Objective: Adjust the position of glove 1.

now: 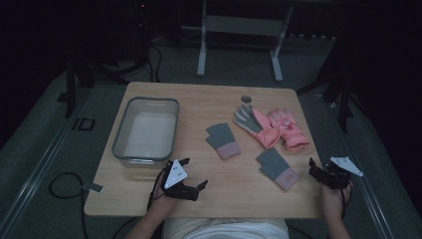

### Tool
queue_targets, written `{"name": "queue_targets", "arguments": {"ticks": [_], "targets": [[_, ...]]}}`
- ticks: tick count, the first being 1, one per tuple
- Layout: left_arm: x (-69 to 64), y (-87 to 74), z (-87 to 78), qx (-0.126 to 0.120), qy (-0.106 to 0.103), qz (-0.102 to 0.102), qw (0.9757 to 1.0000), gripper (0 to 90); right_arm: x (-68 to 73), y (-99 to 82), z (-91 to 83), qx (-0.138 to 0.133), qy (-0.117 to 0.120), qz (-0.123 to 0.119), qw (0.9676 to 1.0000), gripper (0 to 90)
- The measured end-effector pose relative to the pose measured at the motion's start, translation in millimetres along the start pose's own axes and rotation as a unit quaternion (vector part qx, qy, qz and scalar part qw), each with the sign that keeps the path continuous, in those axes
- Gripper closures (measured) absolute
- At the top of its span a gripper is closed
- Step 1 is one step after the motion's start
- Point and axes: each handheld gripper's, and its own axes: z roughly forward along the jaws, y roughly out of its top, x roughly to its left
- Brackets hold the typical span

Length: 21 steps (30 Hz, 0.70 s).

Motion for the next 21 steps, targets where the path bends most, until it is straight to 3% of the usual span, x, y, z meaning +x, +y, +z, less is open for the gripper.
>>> {"name": "queue_targets", "arguments": {"ticks": [2, 12, 21], "targets": [[0.0, 0.0, -0.1, 0.0, 0.0, -0.001, 1.0, 1.2, 0.3, 5.2, -0.9, 0.001, 0.007, 0.007, 1.0, 14.0], [0.1, 0.0, 0.0, 0.0, -0.001, 0.0, 1.0, 1.2, 10.7, 33.6, -5.3, 0.007, 0.029, -0.005, 0.9996, 14.1], [0.5, 0.1, 0.1, 0.001, -0.003, -0.001, 1.0, 1.2, 21.5, 71.0, -15.8, -0.028, 0.042, -0.012, 0.9987, 14.0]]}}
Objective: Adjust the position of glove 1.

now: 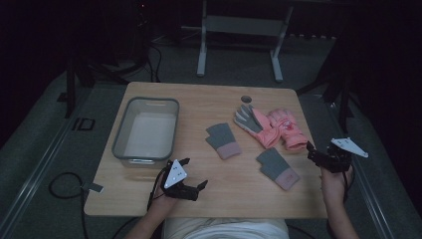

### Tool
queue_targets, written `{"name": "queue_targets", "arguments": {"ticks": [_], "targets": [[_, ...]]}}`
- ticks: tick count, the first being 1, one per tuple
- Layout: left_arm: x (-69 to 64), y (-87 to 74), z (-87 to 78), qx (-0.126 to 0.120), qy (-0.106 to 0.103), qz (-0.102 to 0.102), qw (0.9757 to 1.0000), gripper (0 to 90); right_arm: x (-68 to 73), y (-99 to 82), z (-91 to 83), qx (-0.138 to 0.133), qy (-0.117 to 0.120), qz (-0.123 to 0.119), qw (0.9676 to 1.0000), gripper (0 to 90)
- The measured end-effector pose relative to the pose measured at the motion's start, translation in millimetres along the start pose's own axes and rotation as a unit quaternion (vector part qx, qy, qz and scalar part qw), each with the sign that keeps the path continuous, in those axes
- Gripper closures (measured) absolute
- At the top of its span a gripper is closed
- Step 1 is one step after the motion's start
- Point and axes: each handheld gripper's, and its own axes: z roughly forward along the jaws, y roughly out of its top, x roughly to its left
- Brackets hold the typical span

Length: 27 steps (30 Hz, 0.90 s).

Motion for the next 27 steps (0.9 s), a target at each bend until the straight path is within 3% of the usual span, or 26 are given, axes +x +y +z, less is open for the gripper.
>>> {"name": "queue_targets", "arguments": {"ticks": [4, 5, 9, 17, 27], "targets": [[-0.1, 0.0, 0.1, 0.0, 0.0, 0.002, 1.0, 1.2, 3.3, 11.8, 0.5, -0.005, 0.007, -0.001, 1.0, 14.0], [-0.1, 0.0, 0.1, 0.0, -0.001, 0.002, 1.0, 1.2, 6.6, 20.5, 1.0, -0.007, 0.018, -0.004, 0.9998, 14.0], [-0.2, 0.0, 0.1, 0.0, -0.001, 0.002, 1.0, 1.2, 15.3, 35.0, 2.8, -0.006, 0.024, -0.023, 0.9994, 13.1], [-0.3, 0.0, 0.1, 0.0, -0.001, 0.003, 1.0, 1.2, 30.1, 55.0, 5.4, -0.019, 0.035, -0.035, 0.9986, 12.6], [-0.2, 0.0, 0.1, 0.0, -0.002, 0.002, 1.0, 1.2, 58.2, 74.5, 13.2, -0.012, 0.064, -0.083, 0.9945, 12.9]]}}
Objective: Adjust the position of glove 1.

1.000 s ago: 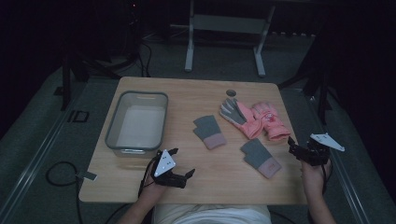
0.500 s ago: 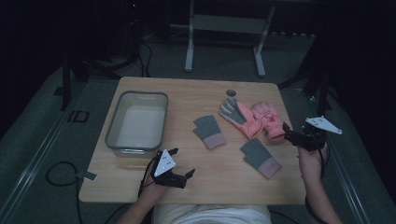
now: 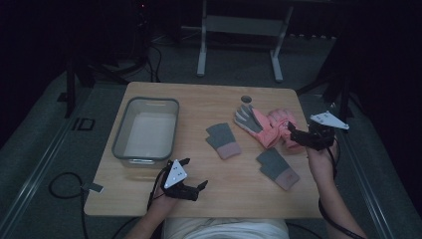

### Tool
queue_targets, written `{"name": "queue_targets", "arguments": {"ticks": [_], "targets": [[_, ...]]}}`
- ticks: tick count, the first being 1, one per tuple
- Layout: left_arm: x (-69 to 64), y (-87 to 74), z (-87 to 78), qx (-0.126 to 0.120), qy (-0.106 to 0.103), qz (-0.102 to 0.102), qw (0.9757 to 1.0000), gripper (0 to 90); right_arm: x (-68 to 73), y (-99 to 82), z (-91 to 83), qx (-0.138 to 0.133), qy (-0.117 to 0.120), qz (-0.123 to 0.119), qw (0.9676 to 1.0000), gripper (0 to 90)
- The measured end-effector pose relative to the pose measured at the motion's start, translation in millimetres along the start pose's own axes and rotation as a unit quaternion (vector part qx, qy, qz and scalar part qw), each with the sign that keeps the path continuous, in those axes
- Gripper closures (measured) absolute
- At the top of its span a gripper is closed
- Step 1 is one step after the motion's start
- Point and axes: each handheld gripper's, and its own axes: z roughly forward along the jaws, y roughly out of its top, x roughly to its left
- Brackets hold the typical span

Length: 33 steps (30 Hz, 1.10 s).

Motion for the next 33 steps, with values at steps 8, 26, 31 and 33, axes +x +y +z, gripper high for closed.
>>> {"name": "queue_targets", "arguments": {"ticks": [8, 26, 31, 33], "targets": [[-0.1, 0.0, -0.1, -0.001, -0.001, -0.001, 1.0, 1.2, 20.9, 14.0, 13.1, -0.001, 0.036, -0.007, 0.9993, 13.8], [-1.5, 0.0, 0.0, -0.002, -0.006, 0.007, 1.0, 1.2, 80.4, 19.2, 51.9, 0.002, 0.207, -0.023, 0.978, 11.9], [-1.5, 0.0, 0.1, -0.002, -0.007, 0.007, 0.9999, 1.2, 94.8, 13.0, 65.8, 0.028, 0.239, -0.024, 0.9704, 13.2], [-1.5, 0.0, 0.1, -0.002, -0.008, 0.007, 0.9999, 1.2, 99.4, 9.7, 70.8, 0.031, 0.246, -0.029, 0.9682, 13.7]]}}
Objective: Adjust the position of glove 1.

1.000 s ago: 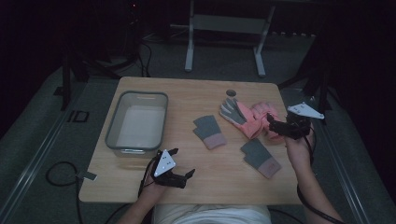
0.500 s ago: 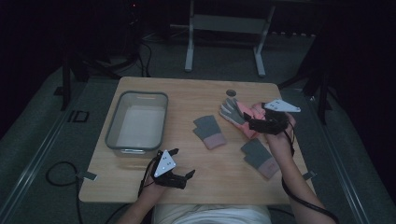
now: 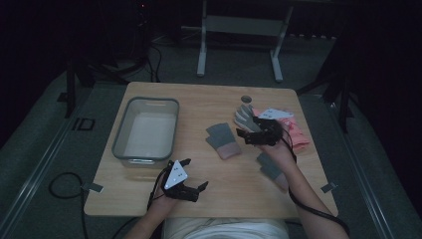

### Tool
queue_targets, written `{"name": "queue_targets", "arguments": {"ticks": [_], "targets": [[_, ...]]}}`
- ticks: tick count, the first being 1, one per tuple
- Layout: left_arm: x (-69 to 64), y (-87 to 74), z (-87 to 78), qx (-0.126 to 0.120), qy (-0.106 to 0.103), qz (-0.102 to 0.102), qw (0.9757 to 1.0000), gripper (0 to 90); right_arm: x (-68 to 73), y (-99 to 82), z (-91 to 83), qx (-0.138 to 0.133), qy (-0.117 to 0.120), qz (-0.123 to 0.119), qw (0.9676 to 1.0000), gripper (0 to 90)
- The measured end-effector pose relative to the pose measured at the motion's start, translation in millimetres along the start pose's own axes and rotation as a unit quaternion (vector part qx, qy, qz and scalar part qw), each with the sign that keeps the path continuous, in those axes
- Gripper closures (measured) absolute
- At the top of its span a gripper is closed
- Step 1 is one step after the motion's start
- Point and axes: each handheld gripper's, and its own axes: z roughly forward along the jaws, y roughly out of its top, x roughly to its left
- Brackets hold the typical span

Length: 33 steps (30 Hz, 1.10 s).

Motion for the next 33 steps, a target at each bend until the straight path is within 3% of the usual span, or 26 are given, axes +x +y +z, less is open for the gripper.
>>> {"name": "queue_targets", "arguments": {"ticks": [7, 18, 25, 29, 33], "targets": [[0.2, 0.0, 0.0, 0.0, -0.001, -0.001, 1.0, 1.2, 5.8, -9.5, 27.1, 0.02, 0.015, -0.001, 0.9997, 14.8], [0.5, 0.1, 0.0, 0.001, -0.002, 0.0, 1.0, 1.2, 4.9, -26.9, 72.9, 0.077, 0.018, -0.031, 0.9964, 43.9], [0.3, -0.2, -0.3, -0.001, -0.002, -0.002, 1.0, 1.2, -0.8, -28.7, 95.7, 0.107, 0.03, -0.028, 0.9935, 60.8], [0.5, -0.1, -0.3, -0.001, -0.003, -0.001, 1.0, 1.2, -3.0, -28.0, 106.8, 0.121, 0.038, -0.023, 0.9916, 60.3], [0.5, -0.2, -0.4, -0.002, -0.004, -0.002, 1.0, 1.2, -4.9, -30.5, 116.8, 0.134, 0.032, -0.024, 0.9901, 58.4]]}}
